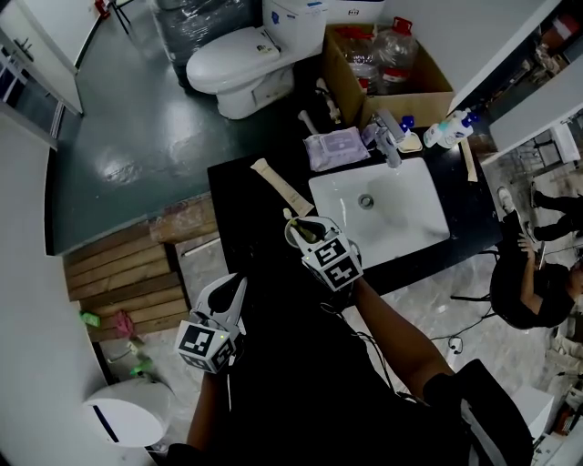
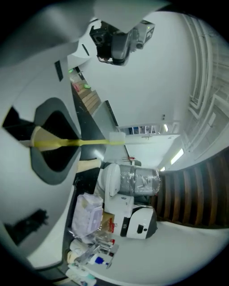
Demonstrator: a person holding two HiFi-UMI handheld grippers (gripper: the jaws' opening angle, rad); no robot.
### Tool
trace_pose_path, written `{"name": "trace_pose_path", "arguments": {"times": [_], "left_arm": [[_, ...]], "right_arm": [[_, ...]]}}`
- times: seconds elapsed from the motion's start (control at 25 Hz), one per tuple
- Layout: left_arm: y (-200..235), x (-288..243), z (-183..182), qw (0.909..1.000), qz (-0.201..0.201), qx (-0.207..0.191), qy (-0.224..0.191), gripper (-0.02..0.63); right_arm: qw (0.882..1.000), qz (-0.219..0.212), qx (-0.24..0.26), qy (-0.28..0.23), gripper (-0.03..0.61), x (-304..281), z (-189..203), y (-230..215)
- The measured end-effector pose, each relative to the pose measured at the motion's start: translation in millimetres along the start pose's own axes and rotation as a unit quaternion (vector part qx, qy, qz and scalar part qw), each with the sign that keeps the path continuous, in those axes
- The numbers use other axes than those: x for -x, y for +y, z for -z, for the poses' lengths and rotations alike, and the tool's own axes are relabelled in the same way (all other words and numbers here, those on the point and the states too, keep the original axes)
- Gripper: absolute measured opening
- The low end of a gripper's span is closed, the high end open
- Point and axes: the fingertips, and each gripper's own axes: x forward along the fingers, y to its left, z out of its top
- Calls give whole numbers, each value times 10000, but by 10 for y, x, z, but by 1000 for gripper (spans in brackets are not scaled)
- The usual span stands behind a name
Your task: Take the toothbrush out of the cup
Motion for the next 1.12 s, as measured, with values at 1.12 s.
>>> {"name": "trace_pose_path", "arguments": {"times": [1.12], "left_arm": [[-260,205,29,9986,447,42,-262,11]], "right_arm": [[9732,536,-1075,-1960,54,1469,-474,94]]}}
